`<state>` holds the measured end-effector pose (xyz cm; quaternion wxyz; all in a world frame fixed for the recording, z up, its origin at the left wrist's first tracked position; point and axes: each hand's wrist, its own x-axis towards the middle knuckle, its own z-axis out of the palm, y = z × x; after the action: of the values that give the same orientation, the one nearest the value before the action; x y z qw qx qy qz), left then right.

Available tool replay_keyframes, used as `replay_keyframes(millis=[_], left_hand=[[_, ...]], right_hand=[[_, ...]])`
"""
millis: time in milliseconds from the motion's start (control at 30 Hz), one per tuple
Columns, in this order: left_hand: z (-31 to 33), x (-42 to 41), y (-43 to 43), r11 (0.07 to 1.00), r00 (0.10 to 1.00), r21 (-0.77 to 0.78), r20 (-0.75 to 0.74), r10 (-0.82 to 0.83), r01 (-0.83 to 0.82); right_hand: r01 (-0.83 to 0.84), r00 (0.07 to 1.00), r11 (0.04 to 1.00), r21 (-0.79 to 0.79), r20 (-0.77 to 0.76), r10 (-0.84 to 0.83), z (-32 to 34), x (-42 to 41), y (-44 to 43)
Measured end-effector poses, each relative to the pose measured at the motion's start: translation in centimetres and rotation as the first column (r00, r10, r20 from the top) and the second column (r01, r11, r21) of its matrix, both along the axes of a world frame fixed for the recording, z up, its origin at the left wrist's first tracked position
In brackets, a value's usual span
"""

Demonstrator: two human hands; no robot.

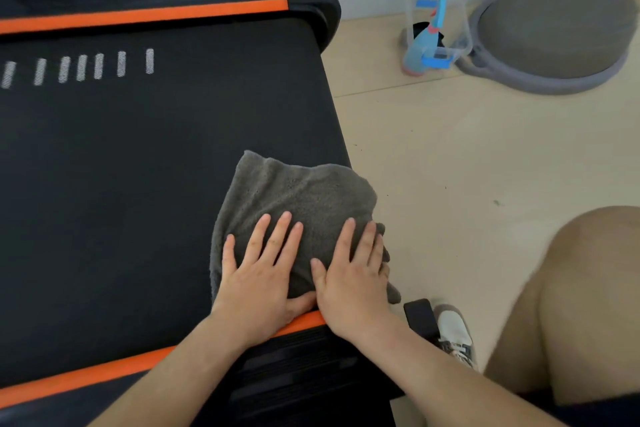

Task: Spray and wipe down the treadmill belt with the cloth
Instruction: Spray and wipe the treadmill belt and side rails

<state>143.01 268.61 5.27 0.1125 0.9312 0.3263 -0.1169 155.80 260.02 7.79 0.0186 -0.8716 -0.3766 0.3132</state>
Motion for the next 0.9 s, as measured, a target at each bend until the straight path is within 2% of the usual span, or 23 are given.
replay_keyframes(millis=[300, 400, 501, 567, 701, 801, 901], left_hand=[[1.0, -4.1, 1.3, 0.983, 0.984, -0.050, 0.008, 0.177, -0.177], [1.2, -6.5, 2.3, 0.957, 0.956, -0.066, -0.099, 0.276, -0.283], [2.6, -10.5, 3.1, 0.908, 0.896, -0.049, -0.196, 0.399, -0.416], [2.7, -10.5, 3.2, 0.887, 0.869, -0.085, -0.263, 0.420, -0.454], [3.3, -8.8, 2.5, 0.914, 0.899, -0.091, -0.241, 0.365, -0.396], [3.1, -4.9, 0.5, 0.946, 0.949, -0.142, -0.167, 0.267, -0.291], [2.5, 0.0, -1.7, 0.958, 0.974, -0.180, -0.074, 0.214, -0.224]], right_hand=[[-0.279, 0.957, 0.960, 0.033, 0.090, 0.276, 0.2, -2.0, 1.7], [-0.437, 0.898, 0.895, 0.095, 0.100, 0.428, -0.1, -4.1, 3.2], [-0.522, 0.853, 0.842, 0.140, 0.055, 0.519, 0.1, -8.2, 5.6], [-0.547, 0.837, 0.828, 0.123, 0.084, 0.541, -0.2, -8.0, 5.5], [-0.458, 0.884, 0.883, 0.106, 0.161, 0.439, 0.0, -4.6, 3.1], [-0.303, 0.940, 0.953, 0.020, 0.171, 0.295, 0.4, -1.7, 1.3], [-0.079, 0.988, 0.995, -0.067, 0.130, 0.087, 0.9, 0.8, 0.6]])
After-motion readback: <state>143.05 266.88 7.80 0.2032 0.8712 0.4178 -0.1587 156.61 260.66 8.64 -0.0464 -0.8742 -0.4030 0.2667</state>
